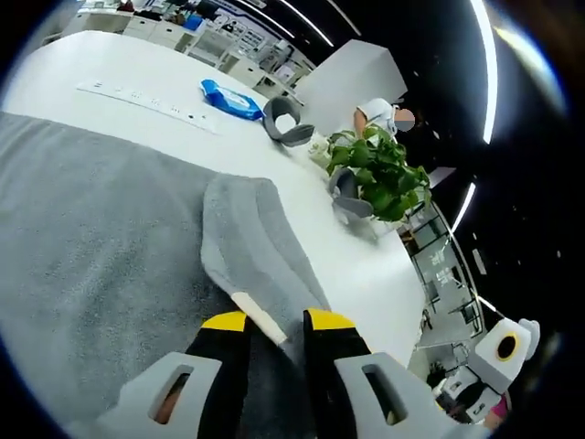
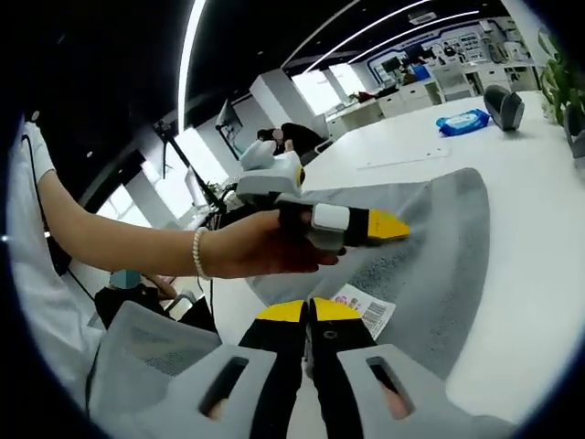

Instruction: Fold the towel on the table until its edges align and the towel forms a compact rectangular stack.

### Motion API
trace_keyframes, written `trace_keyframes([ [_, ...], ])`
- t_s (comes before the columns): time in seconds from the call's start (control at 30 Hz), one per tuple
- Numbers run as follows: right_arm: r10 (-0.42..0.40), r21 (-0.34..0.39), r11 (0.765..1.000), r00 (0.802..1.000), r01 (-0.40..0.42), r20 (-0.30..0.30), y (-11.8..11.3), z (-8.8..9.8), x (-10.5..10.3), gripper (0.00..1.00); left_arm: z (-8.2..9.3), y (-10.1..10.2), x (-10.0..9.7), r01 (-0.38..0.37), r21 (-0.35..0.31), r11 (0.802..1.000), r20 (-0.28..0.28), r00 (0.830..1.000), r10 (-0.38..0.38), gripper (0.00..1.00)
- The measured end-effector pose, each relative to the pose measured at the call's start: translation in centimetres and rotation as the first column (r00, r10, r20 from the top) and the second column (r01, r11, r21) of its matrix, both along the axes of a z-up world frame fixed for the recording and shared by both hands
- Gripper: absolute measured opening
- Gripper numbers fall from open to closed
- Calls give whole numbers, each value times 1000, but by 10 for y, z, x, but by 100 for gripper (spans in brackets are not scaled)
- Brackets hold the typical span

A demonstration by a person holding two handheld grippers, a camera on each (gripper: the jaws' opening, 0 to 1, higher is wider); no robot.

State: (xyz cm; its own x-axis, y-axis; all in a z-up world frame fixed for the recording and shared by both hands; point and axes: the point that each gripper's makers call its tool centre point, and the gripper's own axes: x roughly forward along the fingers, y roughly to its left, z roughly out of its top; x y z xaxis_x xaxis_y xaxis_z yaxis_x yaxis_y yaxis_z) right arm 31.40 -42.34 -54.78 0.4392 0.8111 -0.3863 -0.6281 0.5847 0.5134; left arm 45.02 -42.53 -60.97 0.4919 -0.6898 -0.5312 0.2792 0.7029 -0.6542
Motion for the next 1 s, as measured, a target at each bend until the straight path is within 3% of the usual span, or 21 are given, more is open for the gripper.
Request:
trace_keyframes([
  [0.5, 4, 33, 999, 1000, -4, -6, 8, 25, -6, 0, 9, 13, 53, -45, 28, 999, 32, 998, 45, 18],
  [0.73, -13, 53, 999, 1000, 14, -14, 22, 34, -8, 0, 17, 34, 61, -50, 97, 994, 43, 998, 46, 5],
  [1.0, -22, 28, 999, 1000, 21, 18, 48, 50, -2, 0, 35, 61, 68, -58, 118, 991, 96, 994, 47, 3],
])
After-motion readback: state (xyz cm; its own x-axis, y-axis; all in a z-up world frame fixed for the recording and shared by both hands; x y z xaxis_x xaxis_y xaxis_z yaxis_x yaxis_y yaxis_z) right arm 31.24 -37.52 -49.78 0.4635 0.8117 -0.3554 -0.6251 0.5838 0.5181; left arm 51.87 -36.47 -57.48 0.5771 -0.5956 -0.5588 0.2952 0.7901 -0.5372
